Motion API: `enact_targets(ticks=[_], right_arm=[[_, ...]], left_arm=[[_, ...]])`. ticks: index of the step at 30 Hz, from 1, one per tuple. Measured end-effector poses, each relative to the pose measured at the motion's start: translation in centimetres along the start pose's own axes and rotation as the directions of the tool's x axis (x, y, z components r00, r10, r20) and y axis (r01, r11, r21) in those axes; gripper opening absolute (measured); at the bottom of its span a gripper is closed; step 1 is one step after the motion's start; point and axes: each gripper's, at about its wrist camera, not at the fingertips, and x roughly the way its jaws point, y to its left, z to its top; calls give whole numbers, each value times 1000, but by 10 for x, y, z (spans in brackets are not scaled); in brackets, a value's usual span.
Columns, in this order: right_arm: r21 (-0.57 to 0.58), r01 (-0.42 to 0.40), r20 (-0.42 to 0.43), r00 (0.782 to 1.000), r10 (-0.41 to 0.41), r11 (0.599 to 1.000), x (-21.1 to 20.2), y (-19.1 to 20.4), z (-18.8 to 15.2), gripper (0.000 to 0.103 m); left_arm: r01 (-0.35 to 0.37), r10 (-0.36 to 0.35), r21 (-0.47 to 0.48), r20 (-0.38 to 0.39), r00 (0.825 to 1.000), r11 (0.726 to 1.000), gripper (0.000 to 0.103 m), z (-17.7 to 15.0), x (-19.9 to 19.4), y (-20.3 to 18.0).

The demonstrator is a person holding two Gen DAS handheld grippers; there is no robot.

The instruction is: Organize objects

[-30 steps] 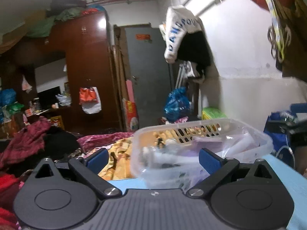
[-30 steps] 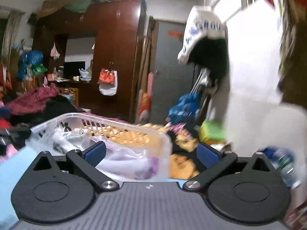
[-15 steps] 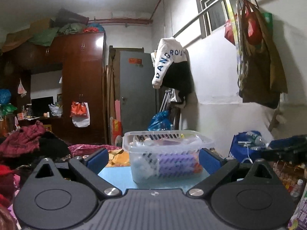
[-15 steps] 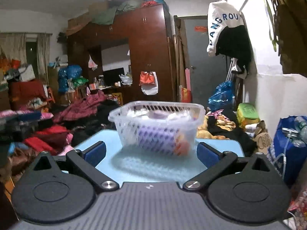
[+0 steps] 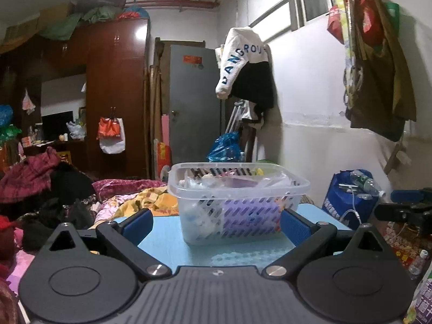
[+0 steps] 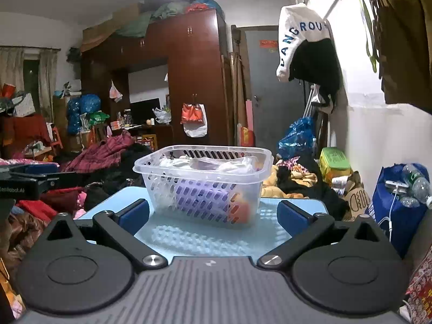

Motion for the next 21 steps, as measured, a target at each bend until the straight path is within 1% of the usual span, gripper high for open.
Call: enact_targets(ticks=[4,9,21], right_arm=[[-5,15,-1,1000,-15,1000,-1,1,-4,103],[-3,13,-12,1000,-13,1000,-2,3,-9,103],[2,22,-18,1000,-21,1000,-2,1,-11,103]], left_arm=[[-7,7,-1,8,1000,1000,101,0,-3,2],[-5,5,15,14,1000,1000,101,0,-7,-2],[0,1,28,-7,1000,1000,101,0,-2,-6]])
